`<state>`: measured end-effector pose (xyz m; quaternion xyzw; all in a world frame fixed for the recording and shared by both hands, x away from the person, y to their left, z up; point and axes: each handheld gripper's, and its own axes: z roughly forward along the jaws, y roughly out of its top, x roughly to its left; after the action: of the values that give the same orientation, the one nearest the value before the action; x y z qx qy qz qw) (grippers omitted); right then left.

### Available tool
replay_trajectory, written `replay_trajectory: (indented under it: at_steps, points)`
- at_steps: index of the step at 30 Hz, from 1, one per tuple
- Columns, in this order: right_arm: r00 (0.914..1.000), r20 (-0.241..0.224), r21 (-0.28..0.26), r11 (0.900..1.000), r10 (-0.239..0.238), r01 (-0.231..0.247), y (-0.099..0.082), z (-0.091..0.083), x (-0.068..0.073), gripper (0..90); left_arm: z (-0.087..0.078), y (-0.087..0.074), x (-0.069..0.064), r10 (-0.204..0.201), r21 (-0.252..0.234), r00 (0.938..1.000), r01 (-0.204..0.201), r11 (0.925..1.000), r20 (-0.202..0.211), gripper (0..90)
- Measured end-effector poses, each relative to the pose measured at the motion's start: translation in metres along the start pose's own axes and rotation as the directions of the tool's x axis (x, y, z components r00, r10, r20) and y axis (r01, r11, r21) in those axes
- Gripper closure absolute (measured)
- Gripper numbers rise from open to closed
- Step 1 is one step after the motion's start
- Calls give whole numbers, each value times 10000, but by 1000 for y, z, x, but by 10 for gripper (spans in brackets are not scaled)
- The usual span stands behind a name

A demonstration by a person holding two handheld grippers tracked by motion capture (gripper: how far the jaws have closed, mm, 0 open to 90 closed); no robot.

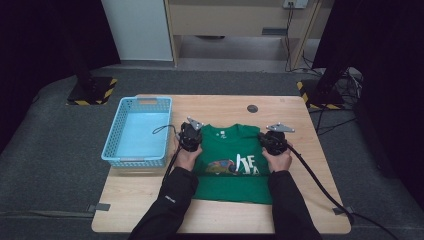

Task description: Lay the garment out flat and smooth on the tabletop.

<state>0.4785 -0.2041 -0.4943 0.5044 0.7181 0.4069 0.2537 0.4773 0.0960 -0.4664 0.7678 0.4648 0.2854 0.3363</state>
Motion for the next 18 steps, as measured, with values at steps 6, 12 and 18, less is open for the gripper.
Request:
replay_trajectory:
  at_steps: [6,12,18]
  points:
    - [9913,1272,-2066,9784,332,-63,19,-10,0,789,-3,31,4,377,-1588,9946,-527,9859,-964,691]
    - [9800,1987,-1374,9904,106,171,17,-3,-5,548,2,30,6,-72,-967,9986,20,9953,-533,473]
    - [9881,1529,-837,9965,142,-13,10,-10,-9,472,-5,14,10,-764,-343,9970,767,9965,92,390]
